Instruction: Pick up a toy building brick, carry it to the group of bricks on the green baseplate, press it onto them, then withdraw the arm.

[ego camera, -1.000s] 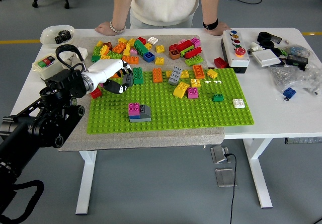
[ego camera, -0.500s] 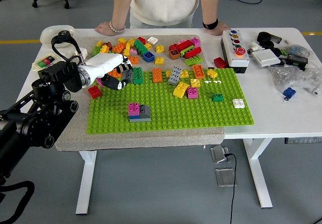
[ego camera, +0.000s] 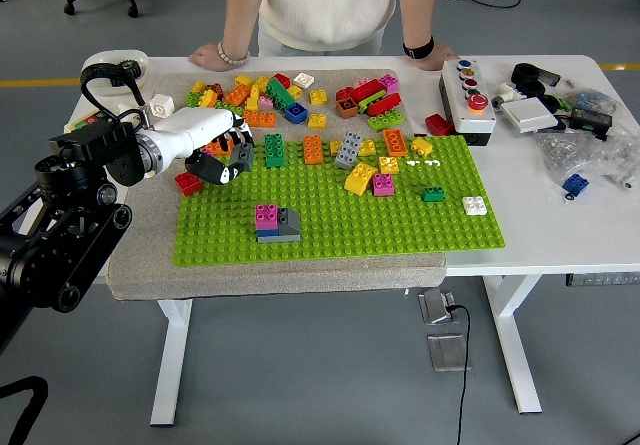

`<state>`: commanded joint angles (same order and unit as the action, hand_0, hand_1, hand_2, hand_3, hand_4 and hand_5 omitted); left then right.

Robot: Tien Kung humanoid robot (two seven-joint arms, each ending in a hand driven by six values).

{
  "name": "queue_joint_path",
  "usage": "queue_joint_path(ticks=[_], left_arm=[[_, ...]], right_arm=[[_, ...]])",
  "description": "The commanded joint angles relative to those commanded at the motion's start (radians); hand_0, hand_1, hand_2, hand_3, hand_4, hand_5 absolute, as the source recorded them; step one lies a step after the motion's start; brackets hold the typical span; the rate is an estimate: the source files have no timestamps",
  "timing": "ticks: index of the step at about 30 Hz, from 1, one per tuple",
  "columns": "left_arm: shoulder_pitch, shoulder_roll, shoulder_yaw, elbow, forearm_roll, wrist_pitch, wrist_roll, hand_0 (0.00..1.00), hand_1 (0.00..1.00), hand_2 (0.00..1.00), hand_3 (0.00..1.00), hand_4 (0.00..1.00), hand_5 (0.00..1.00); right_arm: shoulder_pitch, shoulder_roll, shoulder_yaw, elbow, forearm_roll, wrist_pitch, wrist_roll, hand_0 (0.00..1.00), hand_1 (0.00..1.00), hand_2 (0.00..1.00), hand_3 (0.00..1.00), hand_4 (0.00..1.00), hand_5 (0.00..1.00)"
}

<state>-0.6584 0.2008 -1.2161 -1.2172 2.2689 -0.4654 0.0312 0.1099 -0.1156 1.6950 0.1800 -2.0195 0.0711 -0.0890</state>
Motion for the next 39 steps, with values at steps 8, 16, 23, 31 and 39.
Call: queue_joint_path(ticks=[8,16,23,31,39], left_arm=[[0.051,0.001,-0.026,-0.129,0.0,-0.072,0.039,0.593,0.568,0.542,0.543,0.303,0.002],[0.092,-0.011,-0.039,-0.196,0.0,-0.121,0.067,0.59,0.566,0.543,0.546,0.313,0.002],[0.1,-0.019,-0.036,-0.225,0.0,-0.152,0.087,0.592,0.566,0.545,0.547,0.316,0.002],[0.098,-0.045,-0.067,-0.242,0.0,-0.18,0.105,0.592,0.565,0.546,0.55,0.327,0.002],[0.118,-0.051,-0.07,-0.264,0.0,-0.18,0.124,0.594,0.563,0.547,0.551,0.342,0.002]], right_arm=[[0.002,-0.005,0.004,0.0,0.002,-0.001,0.001,0.741,0.642,0.691,0.56,0.816,0.496],[0.003,-0.007,0.008,0.0,0.003,-0.002,0.001,0.741,0.642,0.692,0.561,0.817,0.494],[0.007,-0.014,0.013,0.0,0.002,-0.003,0.002,0.741,0.642,0.692,0.562,0.818,0.494],[0.009,-0.02,0.021,0.0,0.002,-0.005,0.002,0.741,0.642,0.692,0.562,0.818,0.494],[0.012,-0.031,0.027,0.0,0.001,-0.006,0.003,0.741,0.644,0.693,0.563,0.818,0.494]])
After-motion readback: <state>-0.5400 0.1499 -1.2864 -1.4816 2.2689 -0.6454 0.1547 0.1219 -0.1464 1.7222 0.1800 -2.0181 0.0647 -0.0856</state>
